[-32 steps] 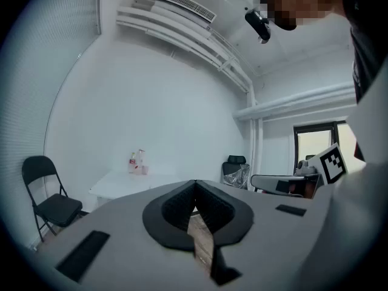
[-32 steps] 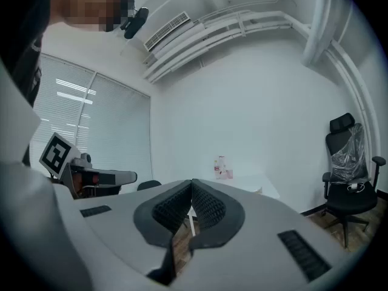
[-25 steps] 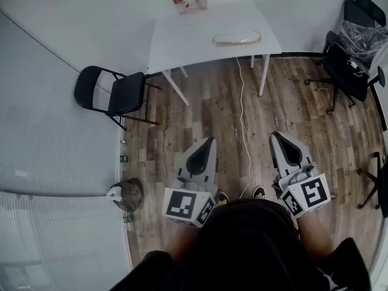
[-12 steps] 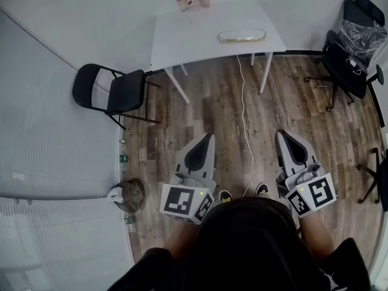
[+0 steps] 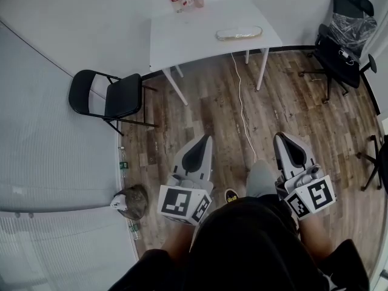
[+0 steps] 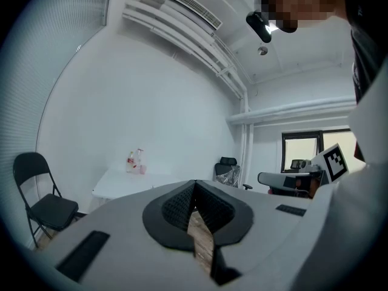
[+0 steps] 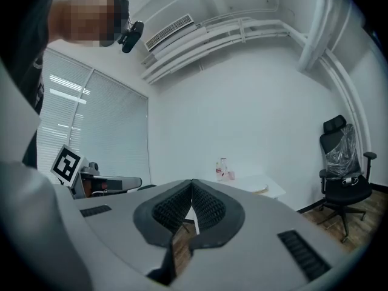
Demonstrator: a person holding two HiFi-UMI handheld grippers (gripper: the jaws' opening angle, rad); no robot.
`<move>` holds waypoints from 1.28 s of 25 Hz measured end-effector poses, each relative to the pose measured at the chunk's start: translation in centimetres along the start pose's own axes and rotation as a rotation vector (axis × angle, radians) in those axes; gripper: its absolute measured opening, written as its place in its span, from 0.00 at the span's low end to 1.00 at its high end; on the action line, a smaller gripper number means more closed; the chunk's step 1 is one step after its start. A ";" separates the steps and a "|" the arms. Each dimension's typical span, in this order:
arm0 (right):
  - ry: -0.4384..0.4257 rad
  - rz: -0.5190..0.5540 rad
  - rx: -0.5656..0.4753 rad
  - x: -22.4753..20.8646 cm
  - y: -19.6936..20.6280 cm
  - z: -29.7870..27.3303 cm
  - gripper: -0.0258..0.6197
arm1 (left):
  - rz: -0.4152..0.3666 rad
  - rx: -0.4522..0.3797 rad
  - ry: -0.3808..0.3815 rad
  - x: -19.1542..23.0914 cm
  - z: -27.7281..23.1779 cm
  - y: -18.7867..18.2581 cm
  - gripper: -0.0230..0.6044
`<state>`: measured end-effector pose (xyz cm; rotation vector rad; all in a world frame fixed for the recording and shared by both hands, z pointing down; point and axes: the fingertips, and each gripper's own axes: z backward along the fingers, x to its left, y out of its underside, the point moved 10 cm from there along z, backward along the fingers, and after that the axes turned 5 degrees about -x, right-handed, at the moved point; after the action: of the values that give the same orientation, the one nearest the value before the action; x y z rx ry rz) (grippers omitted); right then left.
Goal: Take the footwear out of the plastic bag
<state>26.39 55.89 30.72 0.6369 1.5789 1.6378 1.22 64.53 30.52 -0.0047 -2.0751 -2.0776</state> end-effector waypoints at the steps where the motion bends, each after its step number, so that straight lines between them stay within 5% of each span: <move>1: 0.002 0.007 0.002 0.4 -0.1 0.2 0.06 | 0.002 0.000 0.002 0.2 0.4 0.0 0.07; 18: -0.020 0.035 -0.030 0.0 0.5 -3.1 0.06 | -0.019 -0.053 -0.013 3.3 -0.9 -0.1 0.07; 26: -0.052 0.018 -0.016 -6.5 2.4 -10.3 0.06 | -0.046 -0.026 -0.052 6.8 -8.6 0.5 0.07; 32: -0.051 -0.049 0.042 -15.1 3.3 -18.3 0.06 | -0.080 0.045 -0.046 9.9 -19.7 -0.1 0.07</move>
<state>20.25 33.04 34.21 0.6516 1.5841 1.5444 -5.67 43.62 31.66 0.0388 -2.1835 -2.0941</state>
